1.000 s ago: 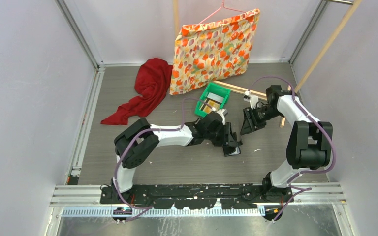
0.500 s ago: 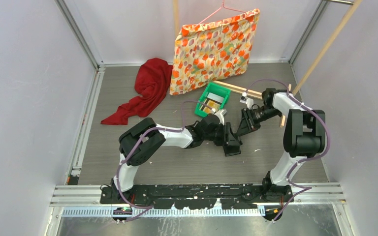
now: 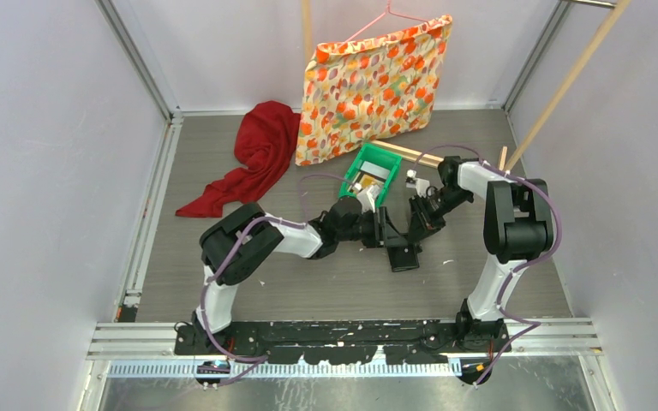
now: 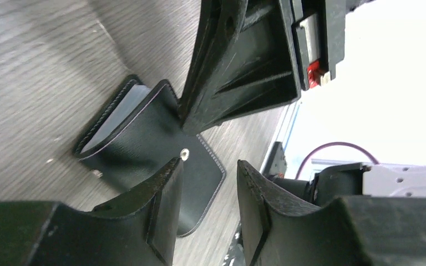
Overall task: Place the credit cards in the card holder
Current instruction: Close the card holder at the center of the board.
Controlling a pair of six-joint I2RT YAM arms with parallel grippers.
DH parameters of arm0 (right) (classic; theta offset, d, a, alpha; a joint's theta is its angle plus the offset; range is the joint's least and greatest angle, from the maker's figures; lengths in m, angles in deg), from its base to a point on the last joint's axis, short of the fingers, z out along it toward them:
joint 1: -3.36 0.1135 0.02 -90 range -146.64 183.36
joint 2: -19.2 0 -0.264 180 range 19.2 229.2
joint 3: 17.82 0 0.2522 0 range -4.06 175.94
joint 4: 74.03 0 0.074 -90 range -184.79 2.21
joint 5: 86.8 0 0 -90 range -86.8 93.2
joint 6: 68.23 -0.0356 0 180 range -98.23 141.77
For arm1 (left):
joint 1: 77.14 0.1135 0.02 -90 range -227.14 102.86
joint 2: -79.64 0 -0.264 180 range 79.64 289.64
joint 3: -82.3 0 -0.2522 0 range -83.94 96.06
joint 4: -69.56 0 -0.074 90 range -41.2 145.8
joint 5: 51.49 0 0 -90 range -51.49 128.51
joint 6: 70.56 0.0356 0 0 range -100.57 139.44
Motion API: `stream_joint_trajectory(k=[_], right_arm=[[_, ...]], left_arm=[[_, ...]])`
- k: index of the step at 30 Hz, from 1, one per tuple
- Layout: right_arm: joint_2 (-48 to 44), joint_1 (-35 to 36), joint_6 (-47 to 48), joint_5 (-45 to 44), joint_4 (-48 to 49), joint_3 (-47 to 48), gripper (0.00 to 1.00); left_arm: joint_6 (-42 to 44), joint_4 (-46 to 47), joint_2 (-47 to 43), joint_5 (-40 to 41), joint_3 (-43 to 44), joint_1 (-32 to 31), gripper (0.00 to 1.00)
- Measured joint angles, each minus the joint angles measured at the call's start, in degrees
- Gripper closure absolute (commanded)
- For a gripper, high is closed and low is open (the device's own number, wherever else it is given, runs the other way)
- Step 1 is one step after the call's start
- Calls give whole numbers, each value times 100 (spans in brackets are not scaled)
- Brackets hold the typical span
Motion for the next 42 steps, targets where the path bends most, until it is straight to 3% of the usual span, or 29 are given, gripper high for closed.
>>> stream_joint_trajectory(k=[3,7,11,14,20,23,36,42], right_arm=[[7,13,-81,-55,11,4,80],[7,46,-68,-70,11,4,80],[7,70,-35,-81,11,4,80],[4,96,-2,-107,9,17,80],[4,131,74,-146,0,31,80],[2,133,87,-157,0,31,80],[2,289,264,-208,-46,70,80],[2,616,361,-223,-76,92,80]], left_arm=[[417,-74,-293,37,-267,66,56],[1803,-1005,-1266,879,-404,-26,51],[3560,-758,-2487,2041,-896,-564,8],[4138,-201,-2780,2253,-1283,-737,1],[3965,-170,-1644,1456,-1172,184,12],[3862,-358,-1340,1311,-1172,173,23],[3720,-688,-603,935,-304,50,21],[3744,-903,-323,776,-37,50,39]])
